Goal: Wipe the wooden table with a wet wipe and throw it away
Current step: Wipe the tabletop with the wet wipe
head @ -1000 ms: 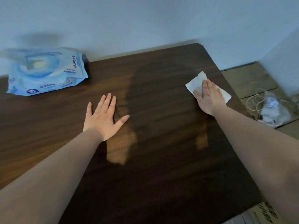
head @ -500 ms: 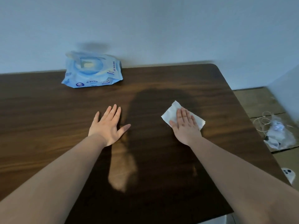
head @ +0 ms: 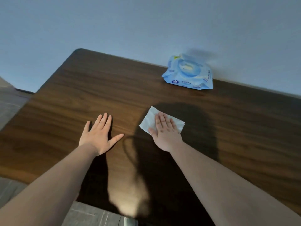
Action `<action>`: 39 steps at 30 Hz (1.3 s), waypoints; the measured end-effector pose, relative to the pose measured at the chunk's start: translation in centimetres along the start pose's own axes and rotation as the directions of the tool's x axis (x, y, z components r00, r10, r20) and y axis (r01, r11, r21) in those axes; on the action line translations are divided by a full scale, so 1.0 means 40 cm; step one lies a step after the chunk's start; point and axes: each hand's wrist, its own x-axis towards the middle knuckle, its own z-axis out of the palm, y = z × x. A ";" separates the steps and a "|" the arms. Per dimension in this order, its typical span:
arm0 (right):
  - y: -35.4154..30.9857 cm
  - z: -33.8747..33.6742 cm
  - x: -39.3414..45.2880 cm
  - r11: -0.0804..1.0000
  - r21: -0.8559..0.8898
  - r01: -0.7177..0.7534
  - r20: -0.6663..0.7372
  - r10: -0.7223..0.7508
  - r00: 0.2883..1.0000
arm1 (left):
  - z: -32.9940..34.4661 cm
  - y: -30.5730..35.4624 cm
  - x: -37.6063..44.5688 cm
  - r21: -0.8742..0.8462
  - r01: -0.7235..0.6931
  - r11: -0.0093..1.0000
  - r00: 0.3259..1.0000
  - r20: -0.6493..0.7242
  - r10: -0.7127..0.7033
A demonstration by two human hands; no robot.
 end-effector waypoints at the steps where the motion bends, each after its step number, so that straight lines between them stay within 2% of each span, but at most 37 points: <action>1: -0.042 0.001 0.021 1.000 -0.010 0.029 0.008 -0.029 1.000 | 0.004 -0.046 -0.011 -0.002 0.044 0.999 0.999 0.012 -0.044; 5: -0.207 0.010 0.097 0.990 -0.048 0.135 0.028 -0.134 0.991 | 0.024 -0.219 -0.043 -0.035 0.213 0.976 0.976 0.043 -0.211; 7: -0.286 0.019 0.131 0.982 -0.056 0.182 0.032 -0.181 0.983 | 0.038 -0.279 -0.052 -0.068 0.250 0.966 0.968 0.041 -0.248; 12: -0.434 0.021 0.223 0.955 -0.100 0.279 0.072 -0.273 0.959 | 0.069 -0.328 -0.046 -0.154 0.214 0.965 0.975 -0.023 -0.220; 18: -0.581 0.014 0.313 0.923 -0.136 0.359 0.097 -0.348 0.932 | 0.071 -0.331 -0.036 -0.211 0.232 0.950 0.970 -0.022 -0.242; 24: -0.701 0.025 0.373 0.893 -0.116 0.436 0.075 -0.429 0.900 | 0.071 -0.330 -0.036 -0.195 0.228 0.954 0.971 -0.023 -0.237; 33: -0.702 0.036 0.361 0.891 -0.123 0.437 0.044 -0.436 0.899 | 0.084 -0.335 -0.029 -0.179 0.202 0.963 0.975 -0.060 -0.215; 35: -0.671 0.038 0.332 0.898 -0.118 0.425 0.051 -0.422 0.905 | 0.085 -0.338 -0.027 -0.200 0.196 0.960 0.975 -0.065 -0.213; 39: -0.547 0.027 0.253 0.920 -0.108 0.377 0.075 -0.371 0.926 | 0.064 -0.324 -0.042 -0.186 0.163 0.969 0.986 0.010 -0.164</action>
